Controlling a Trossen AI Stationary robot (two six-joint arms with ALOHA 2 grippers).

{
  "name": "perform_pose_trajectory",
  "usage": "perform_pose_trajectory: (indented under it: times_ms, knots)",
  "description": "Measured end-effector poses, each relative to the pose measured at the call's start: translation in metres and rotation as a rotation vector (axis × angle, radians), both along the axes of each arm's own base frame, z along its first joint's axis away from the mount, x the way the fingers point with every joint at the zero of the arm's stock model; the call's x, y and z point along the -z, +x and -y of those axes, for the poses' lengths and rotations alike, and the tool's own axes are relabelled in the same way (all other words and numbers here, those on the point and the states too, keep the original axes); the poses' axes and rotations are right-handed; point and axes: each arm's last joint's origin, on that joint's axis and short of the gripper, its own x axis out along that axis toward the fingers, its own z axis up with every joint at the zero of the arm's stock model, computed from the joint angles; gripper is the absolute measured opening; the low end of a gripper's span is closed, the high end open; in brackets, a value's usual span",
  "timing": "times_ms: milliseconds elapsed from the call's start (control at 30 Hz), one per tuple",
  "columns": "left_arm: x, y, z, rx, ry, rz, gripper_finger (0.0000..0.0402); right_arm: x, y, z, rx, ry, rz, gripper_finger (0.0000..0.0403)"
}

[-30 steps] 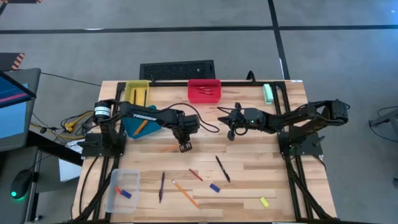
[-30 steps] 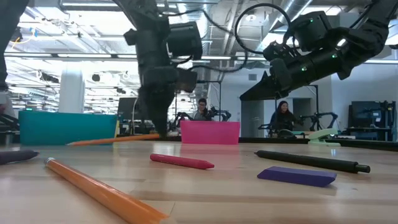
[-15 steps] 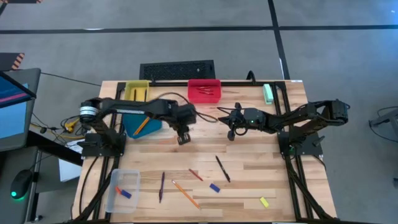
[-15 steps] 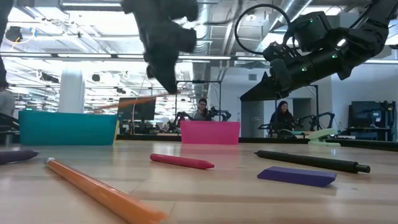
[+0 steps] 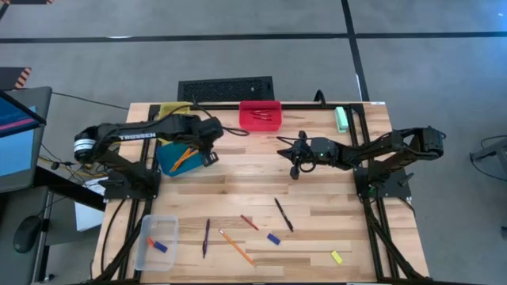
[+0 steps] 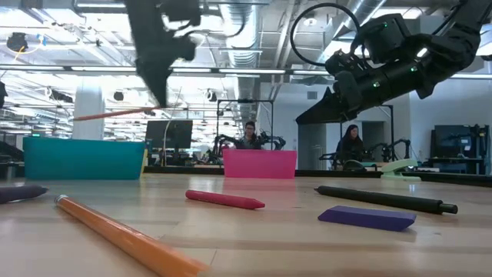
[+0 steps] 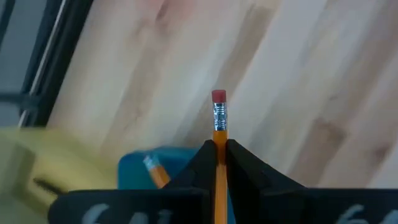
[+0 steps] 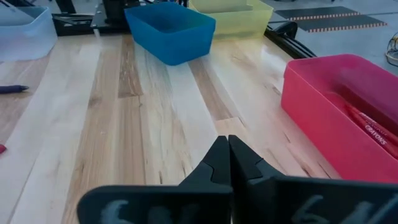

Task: Sort crayons/erasers/pens/pencils in bins
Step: Put the yellow pencil into the blue bin

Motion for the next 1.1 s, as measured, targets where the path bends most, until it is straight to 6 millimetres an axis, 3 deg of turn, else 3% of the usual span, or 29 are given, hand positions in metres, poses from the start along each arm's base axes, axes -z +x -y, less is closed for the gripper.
perform_pose_trajectory:
  times_ms: [267,567,1100]
  knots:
    - [0.029,-0.043,-0.017,-0.113,0.037,0.049,0.0011,0.0,0.0,0.0,0.0,0.0,-0.003,0.0]
    - [0.059,-0.074,-0.015,-0.197,0.068,0.157,0.0011,0.0,0.0,0.0,0.0,-0.001,0.0,0.0]
    - [0.081,-0.083,-0.009,-0.291,-0.002,0.173,0.0015,-0.001,0.0,0.0,0.0,-0.002,0.006,0.0]
